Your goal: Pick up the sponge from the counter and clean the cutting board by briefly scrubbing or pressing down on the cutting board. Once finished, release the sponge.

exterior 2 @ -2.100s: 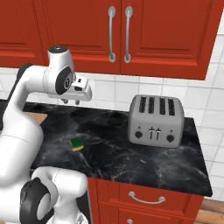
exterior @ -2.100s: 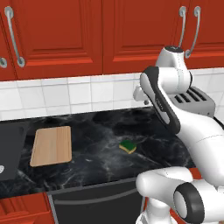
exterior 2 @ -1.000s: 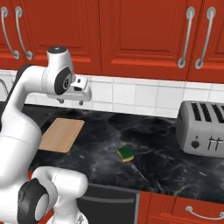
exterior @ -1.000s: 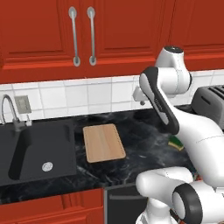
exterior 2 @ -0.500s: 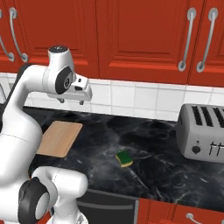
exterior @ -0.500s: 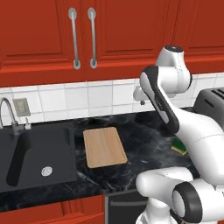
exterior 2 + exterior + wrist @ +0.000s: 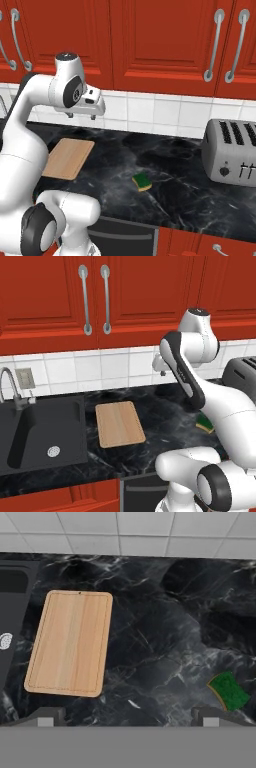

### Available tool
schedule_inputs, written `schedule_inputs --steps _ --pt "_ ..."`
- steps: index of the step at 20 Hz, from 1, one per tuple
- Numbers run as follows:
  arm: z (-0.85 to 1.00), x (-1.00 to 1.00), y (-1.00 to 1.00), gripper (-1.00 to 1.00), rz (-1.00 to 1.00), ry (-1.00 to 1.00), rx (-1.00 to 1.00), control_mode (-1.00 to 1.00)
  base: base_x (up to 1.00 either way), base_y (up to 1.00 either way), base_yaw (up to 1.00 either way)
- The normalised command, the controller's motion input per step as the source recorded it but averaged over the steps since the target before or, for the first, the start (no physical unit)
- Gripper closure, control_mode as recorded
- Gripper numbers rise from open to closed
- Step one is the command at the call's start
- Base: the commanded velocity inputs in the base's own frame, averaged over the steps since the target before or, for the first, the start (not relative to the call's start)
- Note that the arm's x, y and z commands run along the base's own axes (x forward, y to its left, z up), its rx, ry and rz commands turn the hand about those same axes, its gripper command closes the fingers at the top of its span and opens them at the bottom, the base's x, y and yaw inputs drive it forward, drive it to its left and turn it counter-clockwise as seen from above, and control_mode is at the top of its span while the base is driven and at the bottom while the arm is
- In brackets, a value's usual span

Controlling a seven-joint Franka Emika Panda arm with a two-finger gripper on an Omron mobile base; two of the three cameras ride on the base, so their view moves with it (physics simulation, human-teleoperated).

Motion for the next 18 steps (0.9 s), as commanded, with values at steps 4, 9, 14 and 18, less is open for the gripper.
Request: schedule_inputs --steps 4,9,14,18 --pt "-0.40 -0.09 -0.06 -1.00 0.00 0.00 -0.01 -1.00 0.00 0.00 0.00" --pt "-0.87 -0.49 -0.17 -1.00 0.00 0.00 -0.10 -1.00 0.00 0.00 0.00" --pt "-0.95 -0.44 -0.45 -1.00 0.00 0.03 -0.06 -1.00 0.00 0.00 0.00" --pt "-0.61 -0.06 -0.76 -1.00 0.01 0.05 -0.01 -1.00 0.00 0.00 0.00"
